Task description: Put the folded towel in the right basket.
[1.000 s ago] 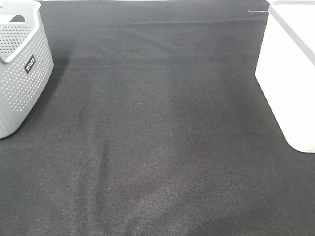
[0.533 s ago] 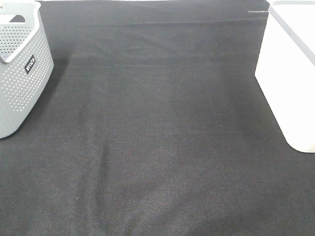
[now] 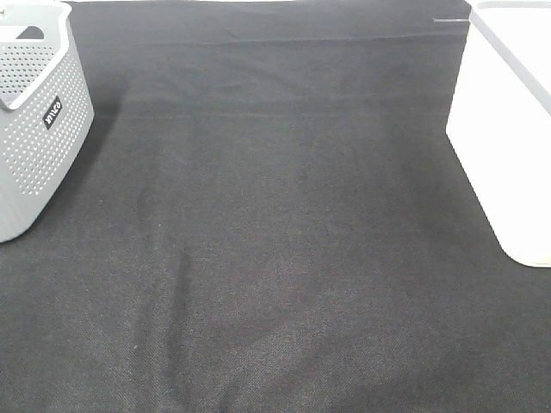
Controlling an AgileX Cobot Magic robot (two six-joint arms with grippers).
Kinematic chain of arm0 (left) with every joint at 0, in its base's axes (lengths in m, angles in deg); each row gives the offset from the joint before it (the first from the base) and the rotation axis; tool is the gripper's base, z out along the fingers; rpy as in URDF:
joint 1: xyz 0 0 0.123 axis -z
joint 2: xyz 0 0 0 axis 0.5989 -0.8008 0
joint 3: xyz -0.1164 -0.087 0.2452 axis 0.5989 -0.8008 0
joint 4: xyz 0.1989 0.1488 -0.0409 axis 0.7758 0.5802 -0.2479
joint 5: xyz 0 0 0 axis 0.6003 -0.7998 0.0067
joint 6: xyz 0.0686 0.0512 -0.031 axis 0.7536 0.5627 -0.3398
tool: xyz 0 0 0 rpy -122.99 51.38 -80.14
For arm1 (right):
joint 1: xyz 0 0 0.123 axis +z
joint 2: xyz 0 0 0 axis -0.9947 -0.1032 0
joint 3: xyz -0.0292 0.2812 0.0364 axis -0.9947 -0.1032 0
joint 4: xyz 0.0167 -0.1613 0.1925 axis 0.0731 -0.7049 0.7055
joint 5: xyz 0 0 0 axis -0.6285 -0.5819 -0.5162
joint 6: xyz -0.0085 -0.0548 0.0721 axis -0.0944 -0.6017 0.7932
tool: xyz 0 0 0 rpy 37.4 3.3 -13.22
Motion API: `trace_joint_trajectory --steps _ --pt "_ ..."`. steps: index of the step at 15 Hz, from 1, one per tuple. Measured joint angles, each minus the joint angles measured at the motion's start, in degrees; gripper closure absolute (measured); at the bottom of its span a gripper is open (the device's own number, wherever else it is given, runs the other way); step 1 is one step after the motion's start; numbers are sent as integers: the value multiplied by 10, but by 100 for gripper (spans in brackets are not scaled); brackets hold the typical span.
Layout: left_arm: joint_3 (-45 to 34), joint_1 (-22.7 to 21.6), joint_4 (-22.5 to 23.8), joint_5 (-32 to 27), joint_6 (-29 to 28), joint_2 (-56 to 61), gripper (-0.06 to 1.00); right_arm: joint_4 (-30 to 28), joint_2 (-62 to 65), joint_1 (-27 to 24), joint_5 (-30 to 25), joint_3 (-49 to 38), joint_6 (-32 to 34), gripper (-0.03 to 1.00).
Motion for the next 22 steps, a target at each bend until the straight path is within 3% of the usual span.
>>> trace_joint_trajectory --steps 3,22 --pt "0 0 0 0 0 0 -5 6 0 0 33 -57 -2 0" --pt "0 0 -3 0 0 0 -5 13 0 0 46 -60 -2 0"
